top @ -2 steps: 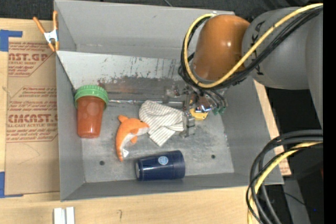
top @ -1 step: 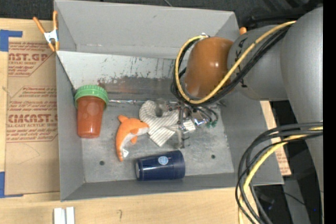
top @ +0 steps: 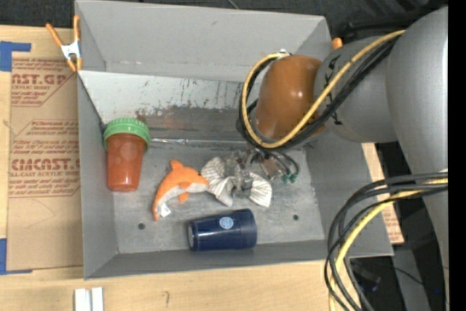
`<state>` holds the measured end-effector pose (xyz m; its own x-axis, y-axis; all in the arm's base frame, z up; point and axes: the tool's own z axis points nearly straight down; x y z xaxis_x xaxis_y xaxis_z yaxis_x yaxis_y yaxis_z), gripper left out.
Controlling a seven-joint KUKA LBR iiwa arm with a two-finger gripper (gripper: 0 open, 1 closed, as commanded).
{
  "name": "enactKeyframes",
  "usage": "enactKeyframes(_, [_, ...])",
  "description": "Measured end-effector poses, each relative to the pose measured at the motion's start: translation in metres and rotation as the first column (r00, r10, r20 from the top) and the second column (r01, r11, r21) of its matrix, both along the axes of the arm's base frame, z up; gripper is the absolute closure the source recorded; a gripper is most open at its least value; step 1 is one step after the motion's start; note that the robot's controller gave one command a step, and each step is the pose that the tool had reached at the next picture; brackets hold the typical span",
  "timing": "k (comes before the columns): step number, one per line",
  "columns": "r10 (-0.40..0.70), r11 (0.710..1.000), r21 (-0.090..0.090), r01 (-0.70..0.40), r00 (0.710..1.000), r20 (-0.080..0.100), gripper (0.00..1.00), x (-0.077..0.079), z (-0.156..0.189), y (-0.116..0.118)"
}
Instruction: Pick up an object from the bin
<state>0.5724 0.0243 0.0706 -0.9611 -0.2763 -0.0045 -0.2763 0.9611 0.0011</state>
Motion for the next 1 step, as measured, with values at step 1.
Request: enactKeyframes(1, [0.0,1.0,0.0,0.0,1.0,0.0,1.0,0.0,0.0,0.0])
